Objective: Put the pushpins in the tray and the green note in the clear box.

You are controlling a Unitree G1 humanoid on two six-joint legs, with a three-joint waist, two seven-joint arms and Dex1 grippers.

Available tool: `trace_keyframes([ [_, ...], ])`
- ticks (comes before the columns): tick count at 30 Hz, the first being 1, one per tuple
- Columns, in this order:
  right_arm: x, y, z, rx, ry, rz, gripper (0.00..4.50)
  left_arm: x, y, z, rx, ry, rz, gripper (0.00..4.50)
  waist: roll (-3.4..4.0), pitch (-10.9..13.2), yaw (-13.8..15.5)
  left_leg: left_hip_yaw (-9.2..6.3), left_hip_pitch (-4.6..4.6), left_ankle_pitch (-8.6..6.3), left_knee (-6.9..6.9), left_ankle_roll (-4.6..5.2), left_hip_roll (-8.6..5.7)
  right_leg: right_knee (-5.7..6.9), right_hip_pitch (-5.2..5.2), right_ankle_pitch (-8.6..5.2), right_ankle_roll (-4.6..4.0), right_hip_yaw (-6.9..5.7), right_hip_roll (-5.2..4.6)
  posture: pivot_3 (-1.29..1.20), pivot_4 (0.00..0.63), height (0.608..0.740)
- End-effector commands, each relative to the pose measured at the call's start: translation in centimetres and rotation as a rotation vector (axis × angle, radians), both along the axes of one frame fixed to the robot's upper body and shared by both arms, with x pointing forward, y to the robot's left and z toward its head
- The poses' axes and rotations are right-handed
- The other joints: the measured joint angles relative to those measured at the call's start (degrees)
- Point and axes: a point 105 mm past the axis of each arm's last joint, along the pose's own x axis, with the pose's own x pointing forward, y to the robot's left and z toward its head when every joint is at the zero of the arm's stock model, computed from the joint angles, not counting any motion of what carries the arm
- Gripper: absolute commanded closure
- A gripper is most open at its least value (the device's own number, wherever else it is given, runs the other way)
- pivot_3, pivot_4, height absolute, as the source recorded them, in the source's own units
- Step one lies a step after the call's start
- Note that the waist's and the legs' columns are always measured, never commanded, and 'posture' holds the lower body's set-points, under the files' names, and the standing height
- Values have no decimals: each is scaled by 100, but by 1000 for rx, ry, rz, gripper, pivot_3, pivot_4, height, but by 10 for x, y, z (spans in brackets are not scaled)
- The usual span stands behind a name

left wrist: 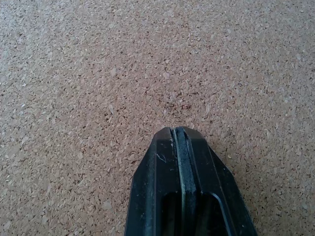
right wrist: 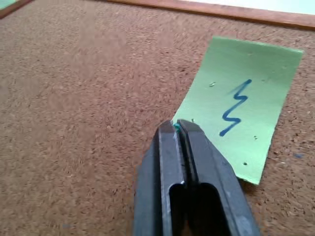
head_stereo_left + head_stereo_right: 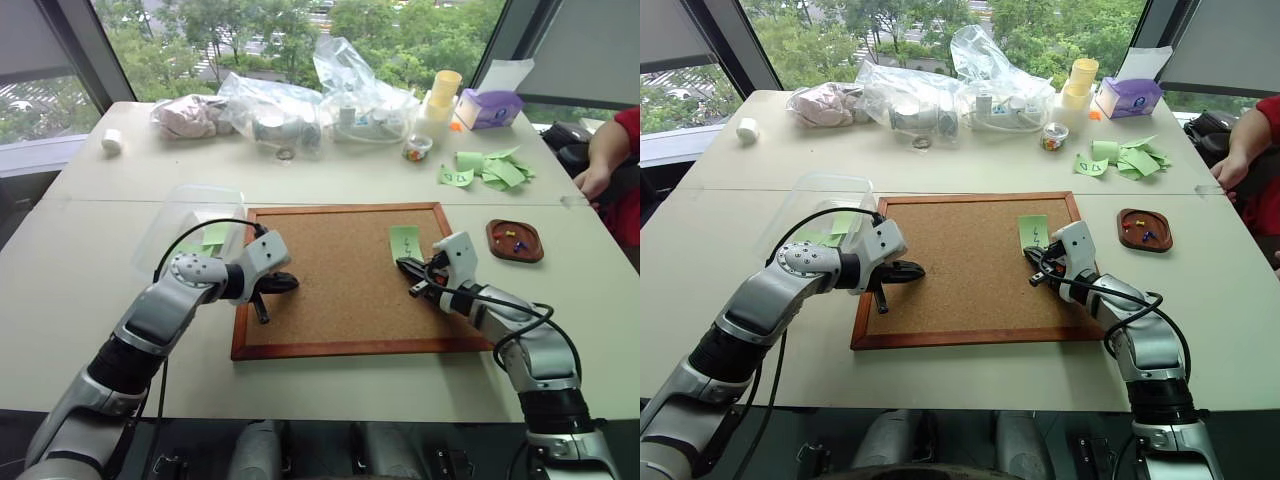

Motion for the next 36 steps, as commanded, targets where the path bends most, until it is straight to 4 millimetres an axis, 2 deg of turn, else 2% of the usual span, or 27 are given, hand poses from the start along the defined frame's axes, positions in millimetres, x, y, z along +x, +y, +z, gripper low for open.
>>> trace_keyframes([
  [1, -5, 12, -4, 10, 15, 49, 4474, -4, -1, -7, 16, 22, -10, 4500, 0, 0, 0, 0, 0, 0, 0, 0, 0, 0, 0, 0, 0, 0, 0, 0, 150, 735],
  [6, -5, 10, 2, -6, -17, 50, 4474, -4, -1, -7, 18, 21, -12, 4500, -1, -1, 0, 0, 0, 0, 0, 0, 0, 0, 0, 0, 0, 0, 0, 0, 150, 735],
  [10, -4, 7, 36, -7, -148, 51, 4474, -5, 0, -8, 25, 28, -13, 4500, 0, 0, 0, 0, 0, 0, 0, 0, 0, 0, 0, 0, 0, 0, 0, 0, 150, 735],
  [17, -13, 8, 65, -18, -229, 75, 4474, -8, 3, -13, 50, 46, -27, 4500, 2, 1, 3, -1, -2, 0, 0, 0, 1, 0, -2, 0, 0, 0, -2, 0, 150, 735],
  [24, -14, 9, 71, -24, -249, 69, 4474, -9, 0, -13, 55, 48, -50, 4500, -2, -1, 3, -1, 0, -1, 0, 1, -1, 0, 0, 0, 0, -1, 2, 0, 150, 735],
  [28, -16, 13, 71, -28, -257, 77, 4474, -5, -3, -5, 8, 37, -38, 4500, -2, -1, 4, -1, 0, -1, 0, 1, -1, 0, 0, 0, 0, 0, 1, 0, 150, 735],
  [31, -18, 14, 75, -51, -274, 93, 4500, -4, -10, 16, -137, 76, -23, 3539, -2, -1, 21, -2, -2, 0, 1, 1, 0, 0, 0, 0, 0, -1, -1, 0, 150, 735],
  [36, -19, 15, 83, -83, -298, 124, 4500, 1, -9, 47, -344, 133, 8, 1008, -8, 3, 7, -9, -12, -1, 5, 1, 0, -1, -4, 0, 0, -3, -1, 0, 150, 735],
])
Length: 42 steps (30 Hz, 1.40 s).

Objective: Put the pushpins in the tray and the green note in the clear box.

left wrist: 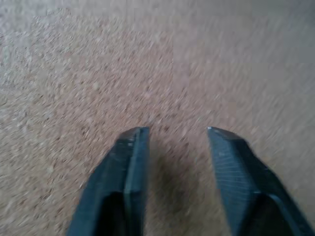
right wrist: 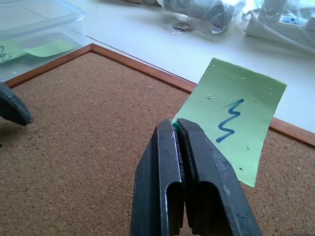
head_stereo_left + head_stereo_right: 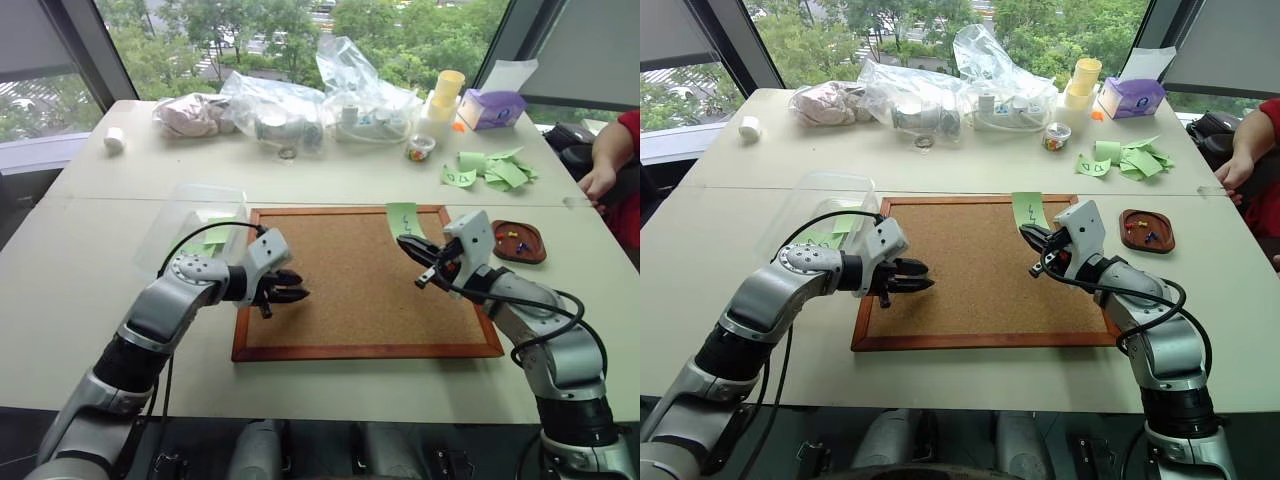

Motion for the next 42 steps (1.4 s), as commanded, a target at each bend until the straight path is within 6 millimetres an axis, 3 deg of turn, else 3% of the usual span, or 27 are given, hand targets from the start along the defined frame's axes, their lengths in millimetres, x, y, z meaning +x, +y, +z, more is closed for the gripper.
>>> trace_keyframes([
  [1, -3, 4, 20, -29, -80, 36, 4500, 9, 5, 36, -153, -8, 36, 503, 0, 0, -4, 0, 1, 0, 0, 0, 0, 0, 0, 0, 0, 0, 2, 0, 150, 735],
  [2, -3, 4, 21, -33, -81, 39, 4500, 10, 6, 40, -174, 0, 44, 73, 0, 0, -9, -1, 1, 0, 0, 0, -1, 0, 0, 0, 0, -1, 3, 0, 150, 735],
  [5, -6, 5, 26, -75, -100, 76, 4500, 30, 5, 78, -395, 27, 129, 73, -3, 3, 2, -1, 0, 0, 1, -1, -1, 1, 0, 0, 0, -1, 2, 0, 150, 735],
  [10, -8, 7, 35, -132, -131, 119, 4500, 41, -26, 98, -640, 235, 124, 73, -6, 2, 5, -11, -3, -1, 4, 2, -12, -2, 4, 1, 2, -5, -3, 0, 150, 735],
  [16, -8, 11, 47, -180, -184, 149, 4500, 54, -68, 86, -755, 509, 134, 73, -8, 4, -22, -14, -4, 0, 2, 0, -17, -7, 3, 1, 2, -6, -1, 0, 150, 735],
  [25, -13, 19, 52, -190, -210, 169, 4500, 70, -106, 73, -782, 584, 143, 73, -9, 4, 6, -13, -4, 3, 0, -5, -19, -10, 3, 1, 2, -7, 0, 0, 150, 735],
  [28, -16, 23, 53, -187, -216, 172, 4500, 75, -120, 74, -813, 593, 144, 920, -10, 5, 15, -12, -6, 3, 0, -4, -23, -15, 3, 1, 2, -9, -2, 0, 150, 735],
  [35, -19, 25, 54, -189, -222, 171, 4500, 73, -127, 80, -822, 586, 93, 4479, -10, 5, -19, -14, -7, 3, -5, -5, -21, -21, 3, 1, 2, -10, 4, 0, 150, 735],
  [42, -16, 22, 49, -178, -212, 150, 4500, 69, -129, 64, -658, 445, 81, 4479, -10, 5, 2, -15, -9, 3, -5, -5, -22, -22, 3, 1, 2, -10, 2, 0, 150, 735],
])
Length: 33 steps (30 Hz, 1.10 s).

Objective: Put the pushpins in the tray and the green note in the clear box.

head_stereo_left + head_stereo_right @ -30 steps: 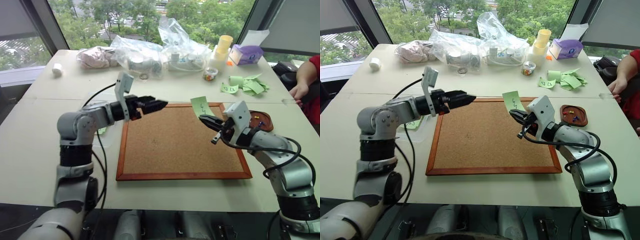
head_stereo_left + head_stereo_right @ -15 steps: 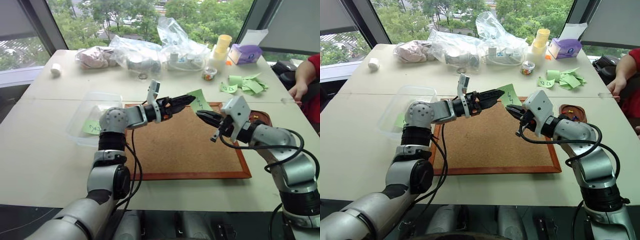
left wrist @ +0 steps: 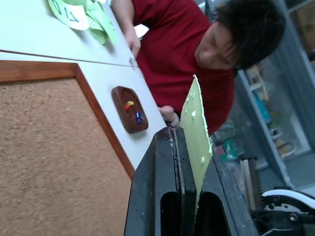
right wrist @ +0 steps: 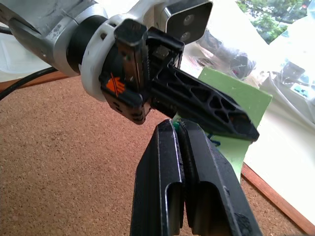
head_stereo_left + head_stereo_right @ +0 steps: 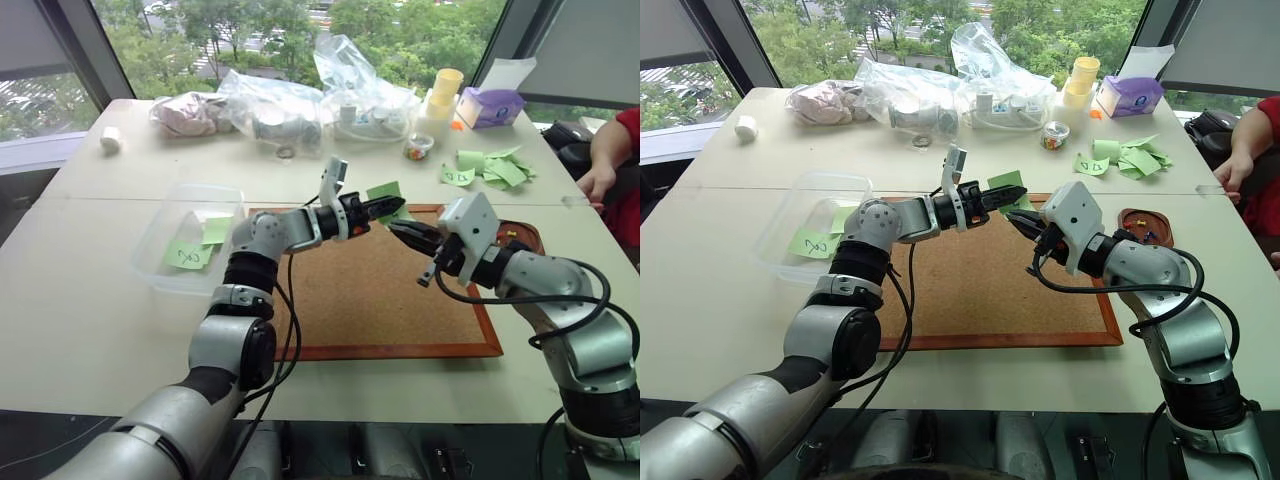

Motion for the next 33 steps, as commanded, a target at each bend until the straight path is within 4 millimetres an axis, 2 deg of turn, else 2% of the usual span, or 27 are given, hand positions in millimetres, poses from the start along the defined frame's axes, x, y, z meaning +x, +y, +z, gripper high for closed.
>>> trace_keyframes([
  [1, -3, 3, 10, 12, -58, 2, 4500, -1, -1, 3, 76, -145, -3, 4479, 0, 0, -2, 1, 0, 0, 0, 0, 0, 0, 0, 0, 0, 0, -1, 0, 150, 735],
  [5, -2, 3, 15, 58, -72, -18, 4500, 4, 4, -6, 126, -180, 30, 4479, 0, 0, -1, 1, 0, 0, 0, 0, 0, 0, 0, 0, 0, 0, 0, 0, 150, 735],
  [12, -1, 0, 16, 85, -81, -48, 4500, 5, 8, -5, 122, -201, 38, 4479, 0, 0, -3, 0, 0, 0, 0, 0, 1, 0, 0, 0, 0, 0, 0, 0, 150, 735],
  [13, 0, -3, 17, 121, -72, -70, 4500, 5, 10, -3, 152, -259, 44, 4479, 0, 0, 5, 0, 0, 0, 0, 1, 1, 0, 0, 0, 0, 0, -1, 0, 150, 735],
  [15, 10, -23, 25, 241, -57, -194, 4500, 2, 13, 1, 253, -449, 30, 4479, 0, 0, 0, -1, -1, 0, 0, 1, 0, 0, 0, 0, 0, 0, -1, 0, 150, 735],
  [17, 24, -58, 29, 304, -61, -389, 4500, -6, 14, 9, 350, -650, -13, 4479, 1, 0, -1, 1, -1, 0, 0, 0, 2, 1, 0, 0, 0, 0, -2, 0, 150, 735],
  [18, 28, -69, 28, 312, -63, -451, 4500, -9, 15, 11, 374, -705, -30, 4479, 2, 0, -2, 2, -1, 0, 0, -1, 3, 1, 0, 0, 0, 0, -2, 0, 150, 735],
  [22, 41, -119, 22, 365, -17, -728, 4500, -28, 20, 18, 504, -966, -130, 4479, 5, -2, -2, 9, 0, 0, -1, 0, 5, 1, 0, 0, -1, 1, -6, 0, 150, 735],
  [24, 49, -148, 6, 338, 49, -889, 4500, -36, 25, 26, 538, -1059, -156, 4479, 7, -3, -6, 14, 0, 0, -3, 0, 6, 1, -1, 0, -1, 1, -5, 0, 150, 735],
  [26, 53, -162, -5, 327, 98, -963, 4500, -40, 27, 32, 532, -1085, -154, 4479, 9, -2, -13, 20, 1, 0, -2, 0, 8, 1, -1, 0, -1, 3, -4, 0, 150, 735],
  [29, 60, -172, -21, 288, 158, -1009, 4500, -45, 25, 36, 502, -1077, -147, 4479, 12, -4, -13, 20, 1, 0, -2, 0, 9, 2, -1, 0, -1, 4, -3, 0, 150, 735],
  [33, 71, -182, -32, 300, 212, -1063, 4500, -47, 26, 26, 495, -1032, -139, 4479, 16, -5, -32, 17, 2, 0, -2, 0, 8, 2, -2, 0, -1, 8, -2, 0, 150, 735],
])
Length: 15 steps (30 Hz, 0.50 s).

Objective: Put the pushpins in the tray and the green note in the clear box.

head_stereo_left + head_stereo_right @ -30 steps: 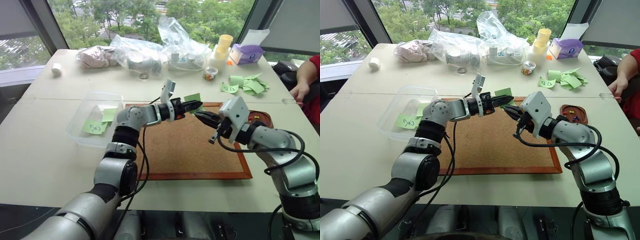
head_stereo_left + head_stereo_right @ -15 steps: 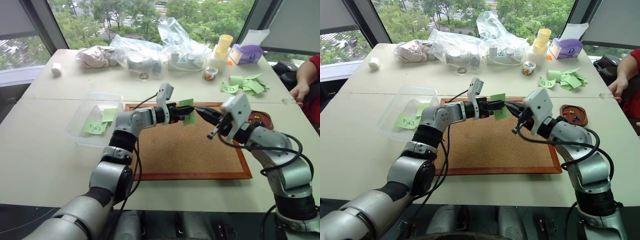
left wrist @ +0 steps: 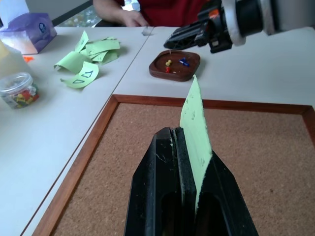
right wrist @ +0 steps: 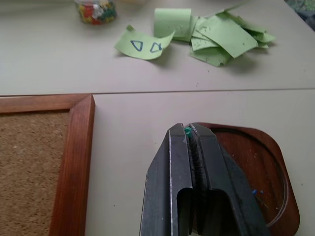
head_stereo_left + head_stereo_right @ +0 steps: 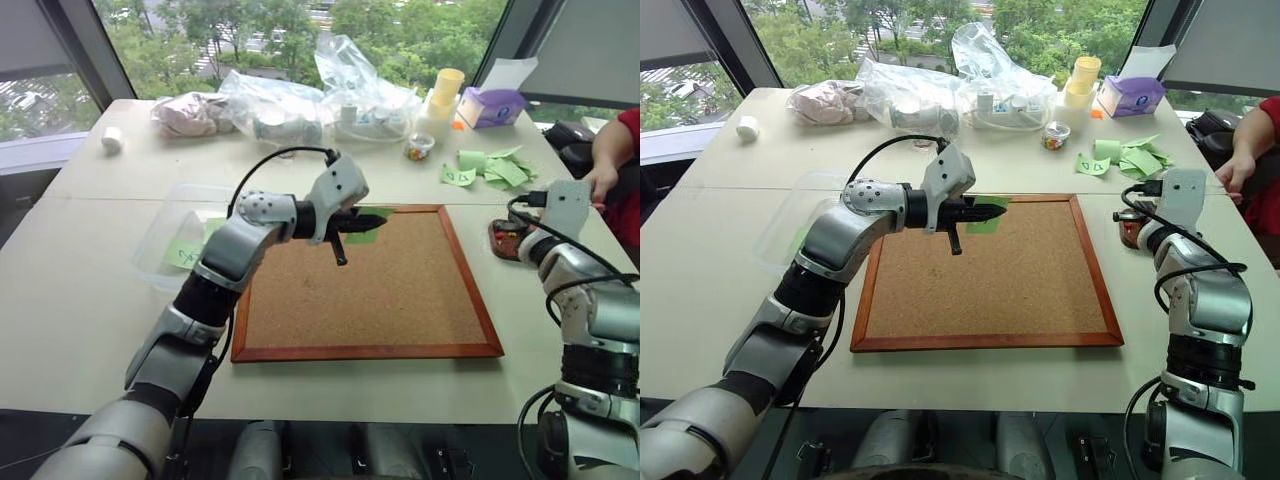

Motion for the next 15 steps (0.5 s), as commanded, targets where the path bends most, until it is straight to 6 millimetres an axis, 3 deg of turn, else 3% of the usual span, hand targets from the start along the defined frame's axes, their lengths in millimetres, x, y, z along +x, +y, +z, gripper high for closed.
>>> trace_keyframes([
  [1, 8, -11, 14, -9, -36, -38, 4500, -5, 0, 1, -16, -13, -3, 4479, 4, 1, -14, 0, 2, 0, 0, 0, 1, 1, 0, 0, 0, 2, 2, 0, 150, 735],
  [10, 13, -23, -2, 16, 28, -94, 4500, -6, 4, -4, -22, 6, 22, 4479, 4, 1, 2, 0, 1, 0, 0, -1, 12, 3, -1, 0, 0, 2, 2, 0, 150, 735],
  [15, 12, -23, -2, 3, 24, -97, 2194, -6, 4, -7, -12, -1, 37, 4500, 5, 0, -11, 0, 1, 1, 0, -1, 13, 3, -1, 0, 0, 2, 3, 0, 150, 735],
])
